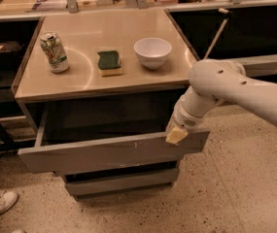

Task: Open top drawer

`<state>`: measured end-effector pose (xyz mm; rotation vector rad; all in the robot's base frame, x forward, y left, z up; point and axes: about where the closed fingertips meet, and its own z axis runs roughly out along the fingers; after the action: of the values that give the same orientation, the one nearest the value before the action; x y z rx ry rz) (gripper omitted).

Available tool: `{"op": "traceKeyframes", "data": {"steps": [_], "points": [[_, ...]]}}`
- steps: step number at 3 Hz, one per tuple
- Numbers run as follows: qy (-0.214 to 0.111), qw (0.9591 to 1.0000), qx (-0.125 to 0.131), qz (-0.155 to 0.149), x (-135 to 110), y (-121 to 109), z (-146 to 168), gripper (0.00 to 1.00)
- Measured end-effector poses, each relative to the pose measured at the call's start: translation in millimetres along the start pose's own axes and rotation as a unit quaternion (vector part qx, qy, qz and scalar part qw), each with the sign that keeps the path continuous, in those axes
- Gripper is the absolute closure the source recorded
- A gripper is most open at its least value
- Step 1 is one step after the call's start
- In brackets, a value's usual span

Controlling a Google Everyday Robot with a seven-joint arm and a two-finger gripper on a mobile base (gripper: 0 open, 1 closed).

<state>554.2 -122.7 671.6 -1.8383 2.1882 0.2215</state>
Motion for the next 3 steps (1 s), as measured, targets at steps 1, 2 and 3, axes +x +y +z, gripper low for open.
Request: {"op": "traceKeyframes", "data": {"steps": [1,2,3], "points": [[0.007,0.9999,-0.002,0.012,5.2,13.2,-3.4,1.0],[0.012,0.9996,-0.004,0.023,9.5,25.6,-7.4,1.0],[0.012,0.9996,-0.004,0.023,9.1,25.8,-6.4,1.0]]}}
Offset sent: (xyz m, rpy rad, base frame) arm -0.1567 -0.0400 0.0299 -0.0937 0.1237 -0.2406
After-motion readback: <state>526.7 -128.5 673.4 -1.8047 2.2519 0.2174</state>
